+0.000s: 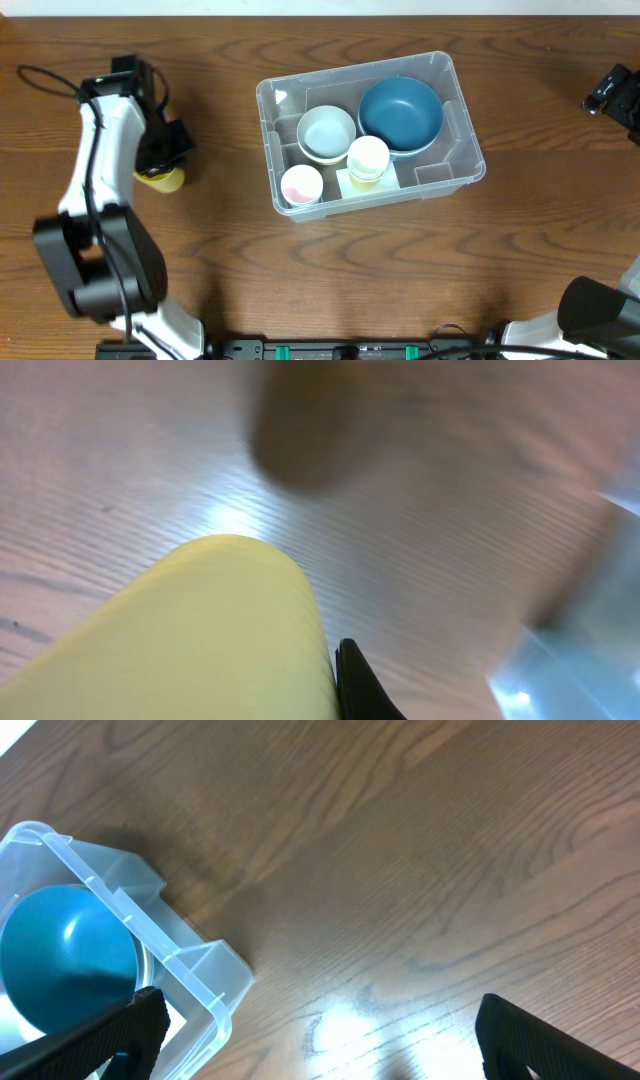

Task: Pack container
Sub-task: 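Move the left gripper to the last yellow cup and grasp it, then carry the yellow cup with the left gripper into the container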

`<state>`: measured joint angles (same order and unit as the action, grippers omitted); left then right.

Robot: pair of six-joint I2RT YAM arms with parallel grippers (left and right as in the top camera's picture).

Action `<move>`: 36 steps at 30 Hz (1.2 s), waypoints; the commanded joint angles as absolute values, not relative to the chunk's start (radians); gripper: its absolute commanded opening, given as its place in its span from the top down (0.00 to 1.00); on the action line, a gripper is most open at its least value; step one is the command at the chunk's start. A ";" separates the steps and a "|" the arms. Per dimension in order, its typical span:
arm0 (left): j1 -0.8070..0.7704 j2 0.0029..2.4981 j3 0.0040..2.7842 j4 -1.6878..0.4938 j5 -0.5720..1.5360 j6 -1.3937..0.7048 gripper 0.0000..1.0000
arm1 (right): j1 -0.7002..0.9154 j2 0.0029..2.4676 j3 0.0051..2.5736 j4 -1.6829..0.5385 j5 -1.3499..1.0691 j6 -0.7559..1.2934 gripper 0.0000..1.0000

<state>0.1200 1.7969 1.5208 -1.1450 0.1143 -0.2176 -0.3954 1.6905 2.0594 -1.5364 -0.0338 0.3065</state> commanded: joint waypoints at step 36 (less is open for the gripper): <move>-0.615 1.761 1.542 -1.102 0.059 -0.127 0.94 | -0.395 1.689 2.061 -1.537 -0.038 0.299 0.01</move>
